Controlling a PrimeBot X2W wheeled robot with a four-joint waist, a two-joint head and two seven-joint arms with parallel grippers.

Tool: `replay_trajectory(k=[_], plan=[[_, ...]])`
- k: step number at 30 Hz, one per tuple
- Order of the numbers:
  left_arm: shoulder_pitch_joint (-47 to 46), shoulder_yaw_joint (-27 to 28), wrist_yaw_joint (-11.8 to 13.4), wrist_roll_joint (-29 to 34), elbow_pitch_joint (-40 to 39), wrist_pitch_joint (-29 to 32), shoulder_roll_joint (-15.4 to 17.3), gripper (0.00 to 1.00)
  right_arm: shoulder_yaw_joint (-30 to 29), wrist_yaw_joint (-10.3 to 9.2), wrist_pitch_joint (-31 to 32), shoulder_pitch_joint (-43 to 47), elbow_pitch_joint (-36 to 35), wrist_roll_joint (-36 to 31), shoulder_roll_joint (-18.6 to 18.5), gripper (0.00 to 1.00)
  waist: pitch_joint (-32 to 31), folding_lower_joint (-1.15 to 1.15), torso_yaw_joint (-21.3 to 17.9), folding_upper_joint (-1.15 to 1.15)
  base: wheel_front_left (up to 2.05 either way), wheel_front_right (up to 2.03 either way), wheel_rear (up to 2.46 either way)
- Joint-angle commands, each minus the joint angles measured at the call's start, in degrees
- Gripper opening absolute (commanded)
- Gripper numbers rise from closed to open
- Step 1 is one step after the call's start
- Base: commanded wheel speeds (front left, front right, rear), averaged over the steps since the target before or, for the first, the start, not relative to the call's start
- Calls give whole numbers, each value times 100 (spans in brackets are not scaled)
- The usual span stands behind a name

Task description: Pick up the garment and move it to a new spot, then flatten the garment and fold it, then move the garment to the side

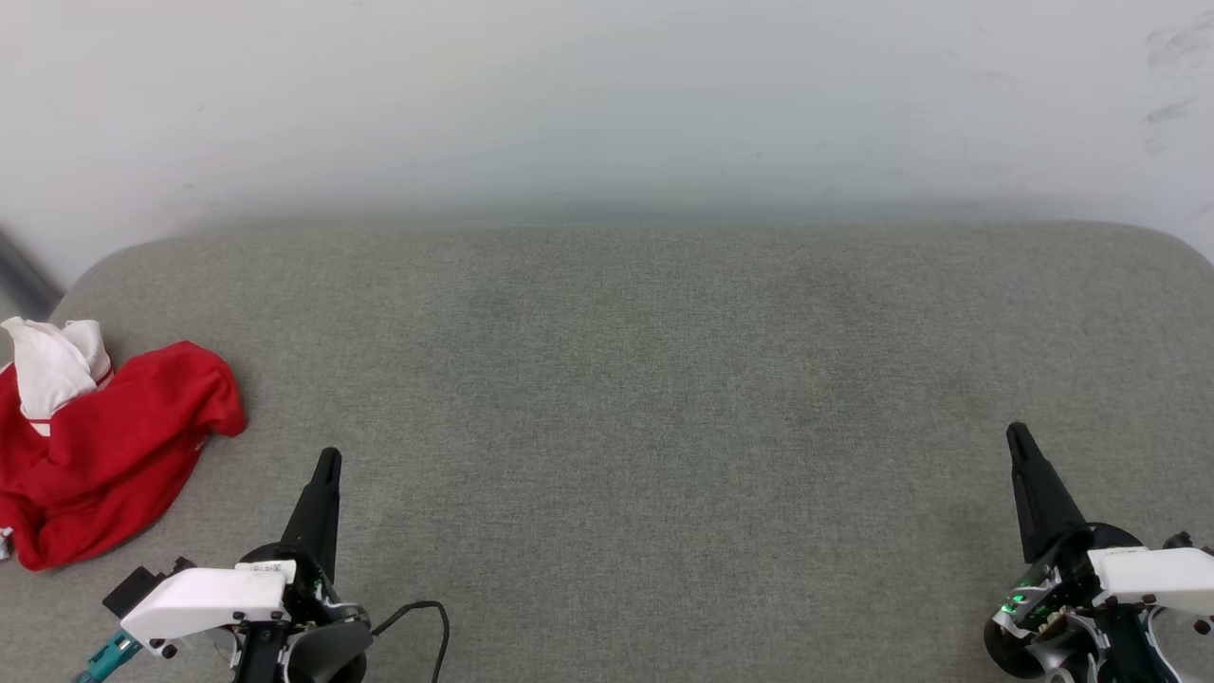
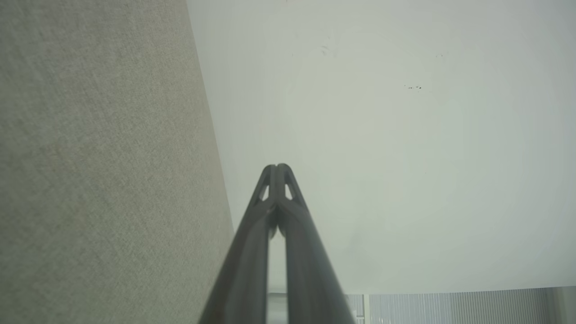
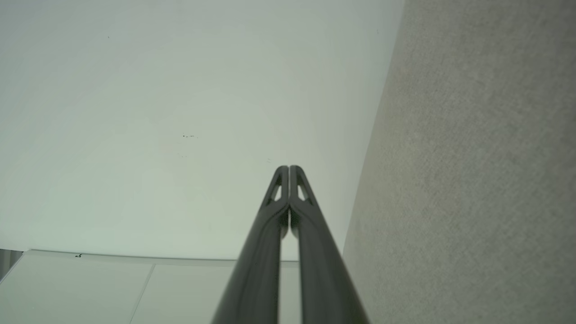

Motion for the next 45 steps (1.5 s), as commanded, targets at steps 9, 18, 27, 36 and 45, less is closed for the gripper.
replay_trajectory(k=[9, 18, 27, 36, 45], plan=[[-40, 8, -15, 8, 2, 7, -5, 0, 2, -2, 2, -70, 3, -25, 21, 0, 0, 0, 0, 0, 0, 0, 0], [151, -24, 1, 0, 180, -2, -22, 100, 7, -1, -1, 169, 180, 2, 3, 100, 0, 0, 0, 0, 0, 0, 0], [207, 1, 22, 389, -18, -268, -19, 100, 14, -1, -267, 240, 79, -395, 4, 100, 3, 0, -11, 0, 0, 0, 0], [217, -3, 352, 1465, -425, -507, -16, 100, -4, -1, -507, 296, -255, -1498, 5, 100, 16, 0, -22, 0, 0, 0, 0], [290, -200, 703, 2686, -696, -724, -14, 100, 74, -1, -725, 388, -590, -2723, 6, 100, 26, 0, -25, 0, 0, 0, 0]])
